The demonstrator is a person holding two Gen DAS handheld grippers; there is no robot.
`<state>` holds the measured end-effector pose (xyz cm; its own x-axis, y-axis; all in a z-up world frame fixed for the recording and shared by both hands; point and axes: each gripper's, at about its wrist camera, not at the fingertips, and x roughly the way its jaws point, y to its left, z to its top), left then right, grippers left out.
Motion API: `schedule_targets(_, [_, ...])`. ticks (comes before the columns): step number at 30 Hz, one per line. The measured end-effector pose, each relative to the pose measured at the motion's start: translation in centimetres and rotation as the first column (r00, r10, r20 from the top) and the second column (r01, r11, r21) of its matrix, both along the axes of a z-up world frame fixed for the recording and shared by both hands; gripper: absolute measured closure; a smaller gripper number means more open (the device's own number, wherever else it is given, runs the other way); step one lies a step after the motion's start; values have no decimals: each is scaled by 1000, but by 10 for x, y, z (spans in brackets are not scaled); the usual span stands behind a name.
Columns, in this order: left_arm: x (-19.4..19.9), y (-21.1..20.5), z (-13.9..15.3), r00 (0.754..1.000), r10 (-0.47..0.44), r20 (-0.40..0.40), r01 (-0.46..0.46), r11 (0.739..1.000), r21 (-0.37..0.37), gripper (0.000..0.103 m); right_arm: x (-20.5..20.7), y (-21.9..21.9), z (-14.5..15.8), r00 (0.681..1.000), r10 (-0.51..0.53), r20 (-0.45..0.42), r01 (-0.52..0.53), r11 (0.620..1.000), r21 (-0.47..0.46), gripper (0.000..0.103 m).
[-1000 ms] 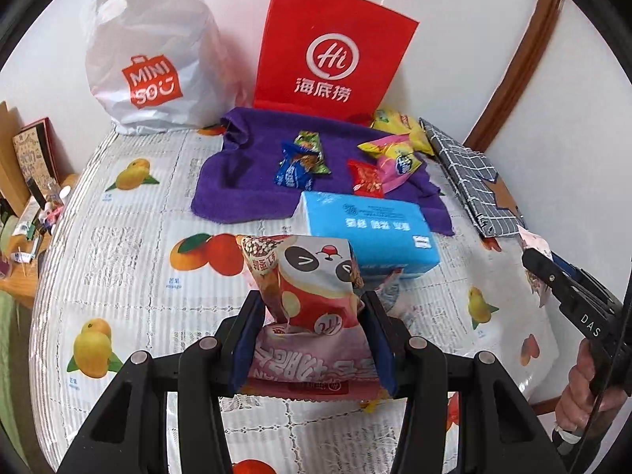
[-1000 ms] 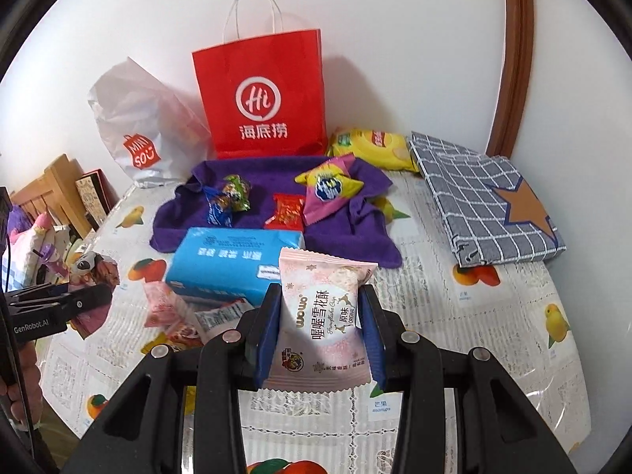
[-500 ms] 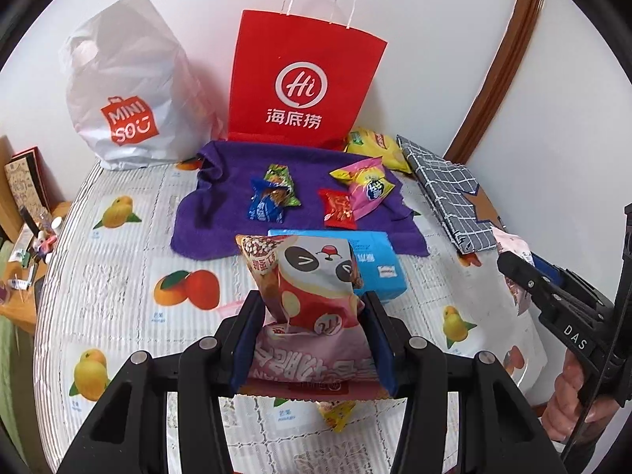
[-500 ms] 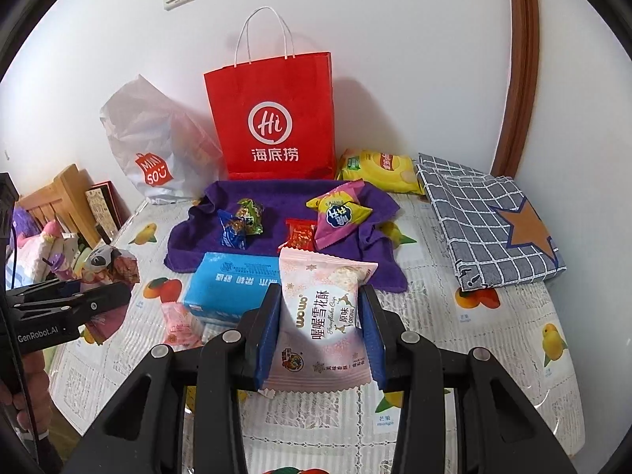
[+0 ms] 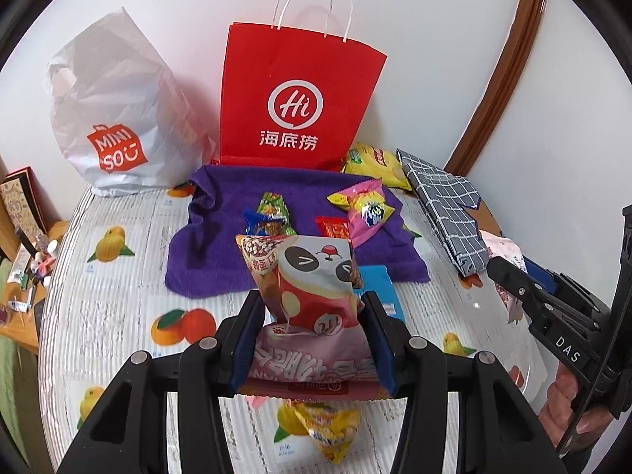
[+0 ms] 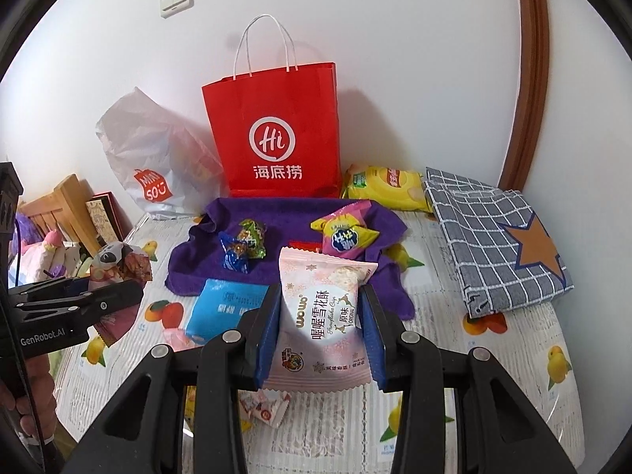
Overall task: Organize snacks
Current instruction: 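Carry the pink wafer and panda packets in both tools toward the purple towel, then lower the pink wafer packet onto the towel with the right tool while the left tool lowers the panda packet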
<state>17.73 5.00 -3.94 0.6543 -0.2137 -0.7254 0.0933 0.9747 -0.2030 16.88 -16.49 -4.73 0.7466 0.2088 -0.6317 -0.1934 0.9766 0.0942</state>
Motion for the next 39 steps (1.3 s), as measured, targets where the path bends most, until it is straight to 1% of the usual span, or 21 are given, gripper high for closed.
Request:
schedule_targets(10, [46, 5, 6, 1000, -1, 12, 1, 1000, 18, 55, 47, 4, 1, 1000, -15, -4, 15, 1000, 22, 64])
schedule_targets(14, [66, 9, 5, 1000, -1, 10, 1, 1000, 5, 55, 70, 10, -3, 1000, -11, -13, 11, 1000, 25, 64])
schedule_targets(20, [99, 15, -1, 1000, 9, -3, -9, 1000, -4, 55, 102, 20, -11, 1000, -2, -24, 2, 1000, 25, 64])
schedule_targets(26, [129, 19, -7, 1000, 10, -13, -10, 1000, -13, 55, 134, 20, -16, 1000, -3, -30, 5, 999, 48, 64])
schedule_targets(29, [145, 20, -10, 1000, 4, -19, -5, 1000, -28, 55, 148, 20, -17, 1000, -14, -25, 15, 999, 44, 64])
schedule_targets(39, [179, 25, -26, 999, 15, -32, -16, 999, -28, 55, 191, 20, -23, 999, -43, -27, 45, 997, 60, 64])
